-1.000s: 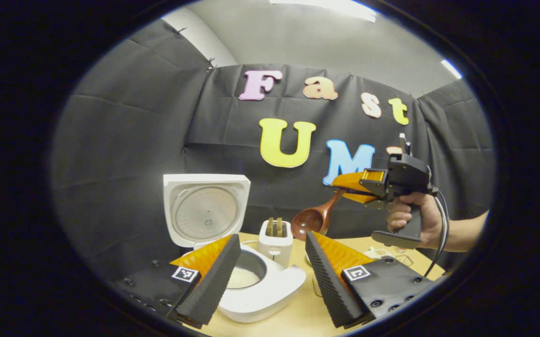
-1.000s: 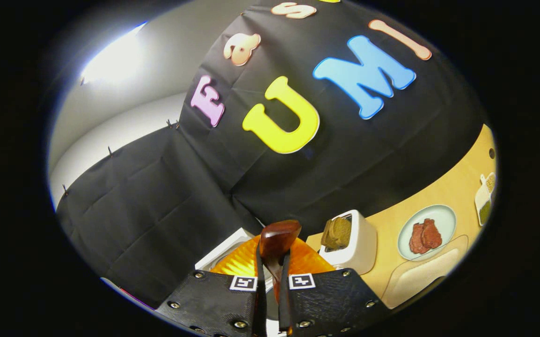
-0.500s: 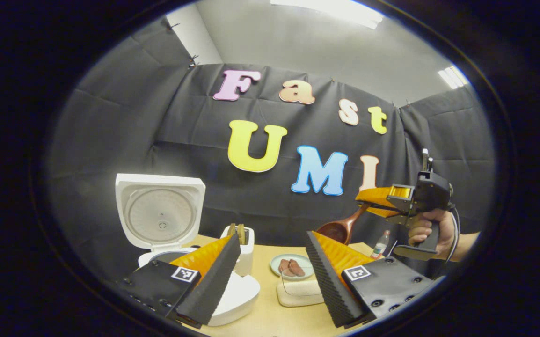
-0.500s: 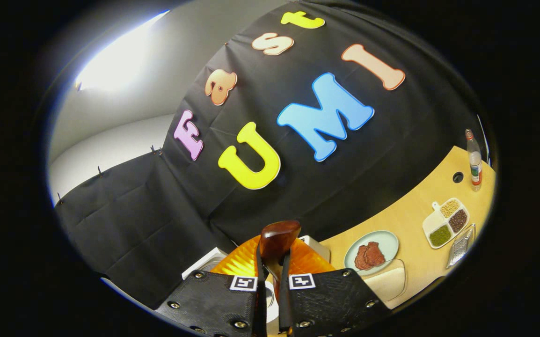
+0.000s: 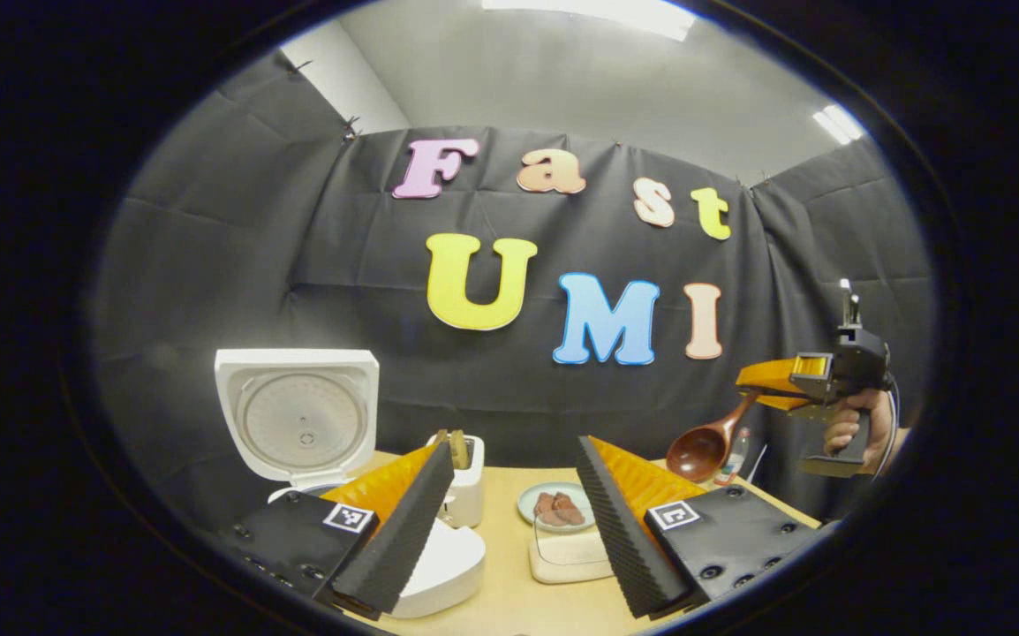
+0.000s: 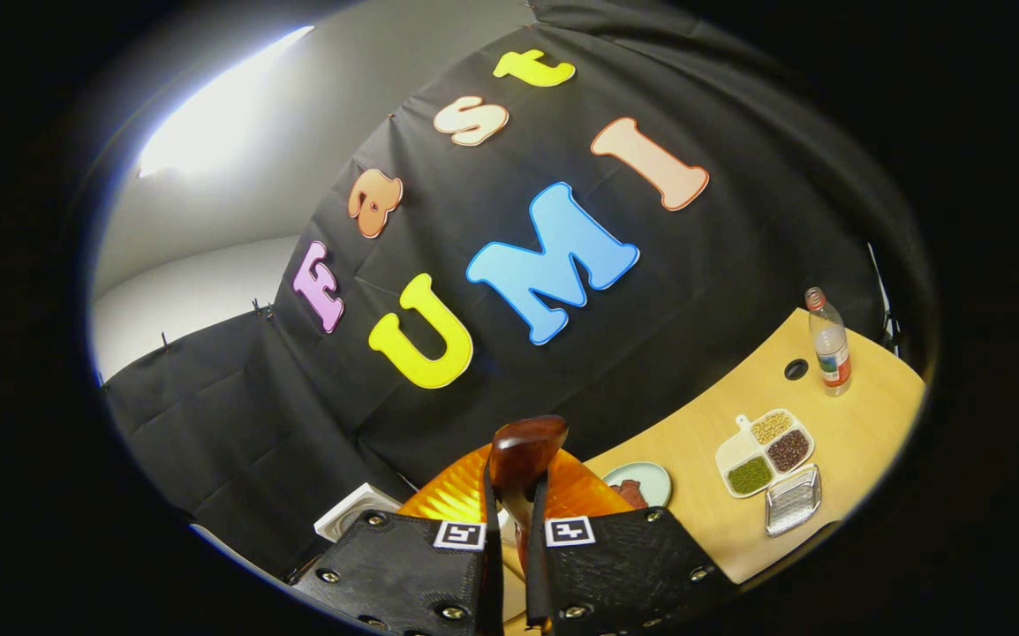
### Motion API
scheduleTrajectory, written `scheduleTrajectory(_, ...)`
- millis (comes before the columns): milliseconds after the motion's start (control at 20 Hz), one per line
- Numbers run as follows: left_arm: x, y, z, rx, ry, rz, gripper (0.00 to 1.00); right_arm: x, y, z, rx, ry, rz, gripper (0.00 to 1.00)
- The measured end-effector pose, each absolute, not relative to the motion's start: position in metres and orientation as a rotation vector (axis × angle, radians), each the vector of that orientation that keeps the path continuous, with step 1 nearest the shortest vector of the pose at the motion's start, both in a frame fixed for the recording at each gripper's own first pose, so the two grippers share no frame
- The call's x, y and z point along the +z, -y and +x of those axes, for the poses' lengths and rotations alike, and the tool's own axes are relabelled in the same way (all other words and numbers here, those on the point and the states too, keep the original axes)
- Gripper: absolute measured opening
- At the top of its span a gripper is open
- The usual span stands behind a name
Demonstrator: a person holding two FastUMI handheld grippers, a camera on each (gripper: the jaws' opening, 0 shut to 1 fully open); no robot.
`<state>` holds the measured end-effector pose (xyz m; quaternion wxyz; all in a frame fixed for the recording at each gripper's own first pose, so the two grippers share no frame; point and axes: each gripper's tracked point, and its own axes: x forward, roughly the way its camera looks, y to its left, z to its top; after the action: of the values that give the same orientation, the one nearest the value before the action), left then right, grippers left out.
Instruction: Close the left gripper, press the button to open the rice cooker; take a wooden spoon from the chopstick holder with the right hand, scoop a spoonful of rice and pour it into the rice cooker, then put the wooden spoon back into the chopstick holder.
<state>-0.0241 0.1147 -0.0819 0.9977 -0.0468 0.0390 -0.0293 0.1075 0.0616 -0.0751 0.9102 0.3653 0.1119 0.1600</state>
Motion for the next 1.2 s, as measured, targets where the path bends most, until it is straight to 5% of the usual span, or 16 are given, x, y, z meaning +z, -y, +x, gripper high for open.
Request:
scheduleTrajectory(750,-0.065,-0.062,-0.017,-0.07,-0.05,-0.152,0.97,-0.186,0.089,0.122,-0.041,-0.324,0.567,0.1)
scheduleTrajectory(1200,-0.071,-0.09,-0.014,0.071,-0.082,-0.114,0.96,-0.272,0.085,0.146,-0.1,-0.438,0.494,0.1)
